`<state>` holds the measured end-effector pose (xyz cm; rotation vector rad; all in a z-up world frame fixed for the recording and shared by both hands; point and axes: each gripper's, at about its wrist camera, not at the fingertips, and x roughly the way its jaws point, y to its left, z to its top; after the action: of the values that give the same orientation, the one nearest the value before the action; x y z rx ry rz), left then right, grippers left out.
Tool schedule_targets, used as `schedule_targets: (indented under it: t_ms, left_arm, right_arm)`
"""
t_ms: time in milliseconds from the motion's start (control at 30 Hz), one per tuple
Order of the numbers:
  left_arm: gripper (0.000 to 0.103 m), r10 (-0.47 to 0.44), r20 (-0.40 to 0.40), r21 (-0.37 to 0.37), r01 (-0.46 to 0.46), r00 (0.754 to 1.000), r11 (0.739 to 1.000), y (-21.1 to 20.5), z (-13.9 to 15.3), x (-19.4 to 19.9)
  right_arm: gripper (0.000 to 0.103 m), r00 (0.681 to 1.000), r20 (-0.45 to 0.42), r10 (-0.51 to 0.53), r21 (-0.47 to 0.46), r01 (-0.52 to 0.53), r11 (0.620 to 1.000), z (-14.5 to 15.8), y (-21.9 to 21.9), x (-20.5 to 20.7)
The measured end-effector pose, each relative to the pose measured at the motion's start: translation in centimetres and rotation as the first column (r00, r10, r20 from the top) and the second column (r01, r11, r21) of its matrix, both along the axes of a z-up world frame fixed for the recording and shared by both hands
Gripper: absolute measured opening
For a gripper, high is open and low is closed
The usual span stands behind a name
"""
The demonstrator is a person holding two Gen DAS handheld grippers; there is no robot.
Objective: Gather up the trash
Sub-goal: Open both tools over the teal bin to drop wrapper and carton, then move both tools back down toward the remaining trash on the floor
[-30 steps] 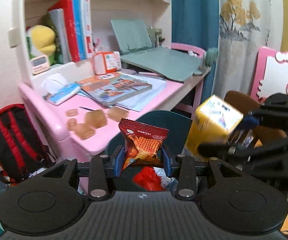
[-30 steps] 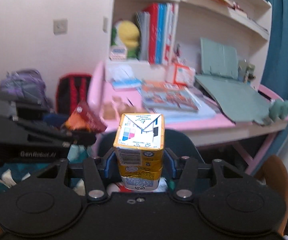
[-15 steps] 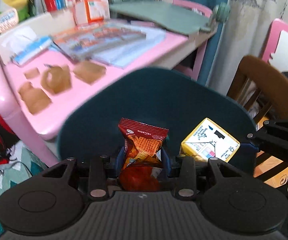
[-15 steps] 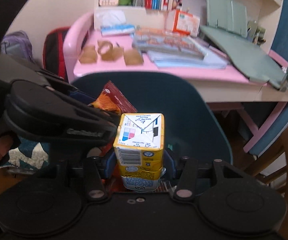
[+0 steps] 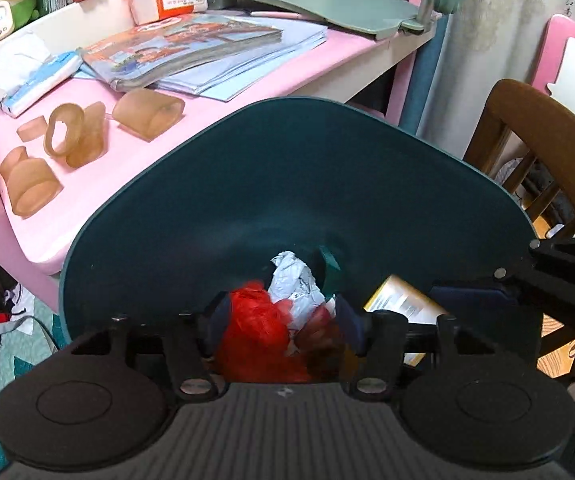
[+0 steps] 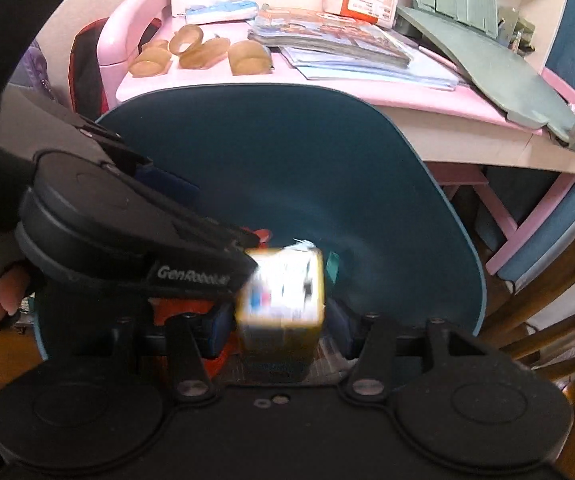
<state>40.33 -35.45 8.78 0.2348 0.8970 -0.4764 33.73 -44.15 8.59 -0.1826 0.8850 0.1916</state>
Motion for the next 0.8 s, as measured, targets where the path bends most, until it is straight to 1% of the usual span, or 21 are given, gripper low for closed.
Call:
schedule_targets:
  t_ms: [167,367,600,800]
  left_arm:
    - [0.057,-0.002,0.015,-0.014,0.002,1.000,1.000,0.6,0.8,-0.8]
    - [0.057,-0.008,0.054,-0.044,0.010,0.999,0.999,1.9,3.1,-2.8]
    - [0.057,-0.004,0.114,-0.071,0.012,0.993,0.997,4.3,6.3,-6.2]
    - [0.057,0.029,0.158,-0.099,-0.014,0.987,0.995,7.5,8.5,-9.3]
  right_arm:
    - [0.050,1.000,0.015,-0.020,0.012,0.020,1.000,0.6,-0.4,-0.4]
    - [0.051,0.998,0.043,-0.039,0.036,0.037,0.999,2.1,-0.9,-1.9]
    - [0.051,0.996,0.089,-0.020,0.036,0.017,0.999,4.4,0.5,-4.1]
    - [0.051,0.992,0.128,0.020,0.044,-0.026,0.999,6.3,2.4,-6.5]
